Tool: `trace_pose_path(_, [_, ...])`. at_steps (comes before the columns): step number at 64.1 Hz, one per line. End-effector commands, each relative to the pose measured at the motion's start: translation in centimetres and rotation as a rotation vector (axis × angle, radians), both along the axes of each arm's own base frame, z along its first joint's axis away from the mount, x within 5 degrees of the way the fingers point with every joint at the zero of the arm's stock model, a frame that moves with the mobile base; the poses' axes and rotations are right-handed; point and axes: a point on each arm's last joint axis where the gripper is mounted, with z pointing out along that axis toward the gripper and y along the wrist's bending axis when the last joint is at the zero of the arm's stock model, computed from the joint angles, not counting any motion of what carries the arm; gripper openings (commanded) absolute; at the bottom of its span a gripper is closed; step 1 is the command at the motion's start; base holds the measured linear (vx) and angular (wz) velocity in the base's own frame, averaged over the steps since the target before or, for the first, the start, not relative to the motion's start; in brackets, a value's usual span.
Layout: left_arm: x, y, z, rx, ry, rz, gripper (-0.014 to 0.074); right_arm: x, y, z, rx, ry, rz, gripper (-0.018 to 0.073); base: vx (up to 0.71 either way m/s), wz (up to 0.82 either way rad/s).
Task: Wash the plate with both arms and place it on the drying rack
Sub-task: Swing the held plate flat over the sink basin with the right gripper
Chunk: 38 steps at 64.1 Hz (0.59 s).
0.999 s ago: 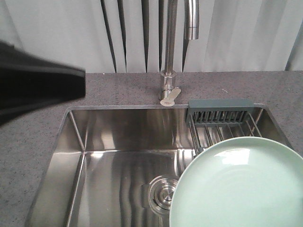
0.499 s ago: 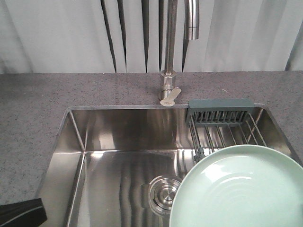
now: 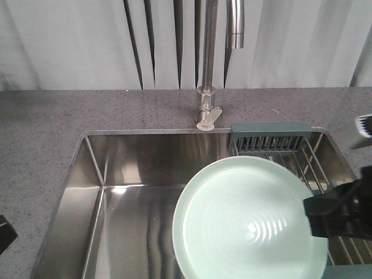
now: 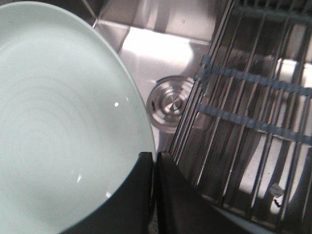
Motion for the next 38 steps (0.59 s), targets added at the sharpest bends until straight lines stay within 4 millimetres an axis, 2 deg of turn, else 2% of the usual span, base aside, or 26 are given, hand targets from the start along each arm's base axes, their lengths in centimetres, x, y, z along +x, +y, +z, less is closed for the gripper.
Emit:
trace_pose_path(1, [0.3,0.2,0.7,0.011,-0.022,0.035,-0.0006,3.0,1.5,-0.6,0.067,0.012,0.041,-0.0002,0.0,0.0])
trace_pose_path(10, [0.2,0.2,0.7,0.013,-0.019,0.024,-0.0006,6.0,4.1,-2.9,0.136,0.067,0.098,-0.0002,0.0,0.0])
trace_pose_path(18, [0.2,0.1,0.7,0.014,-0.018,0.017,-0.0006,9.6,6.9,-5.1,0.125,0.083,0.095,-0.0002,0.0,0.0])
trace_pose_path(22, [0.2,0.1,0.7,0.014,-0.018,0.017,-0.0006,11.5,7.4,-5.3,0.121,0.062,0.075,-0.0002,0.0,0.0])
trace_pose_path(29, [0.1,0.1,0.7,0.014,-0.018,0.017,-0.0006,14.6,6.5,-5.2,0.105,0.034,0.02,-0.0002,0.0,0.0])
trace_pose_path(35, [0.1,0.1,0.7,0.014,-0.018,0.017,-0.0006,15.8,3.9,-4.6,0.092,0.017,-0.055,-0.0002,0.0,0.0])
trace_pose_path(38, [0.1,0.1,0.6,0.015,-0.017,0.014,-0.0006,15.8,2.3,-4.4,0.076,0.027,-0.084,-0.0002,0.0,0.0])
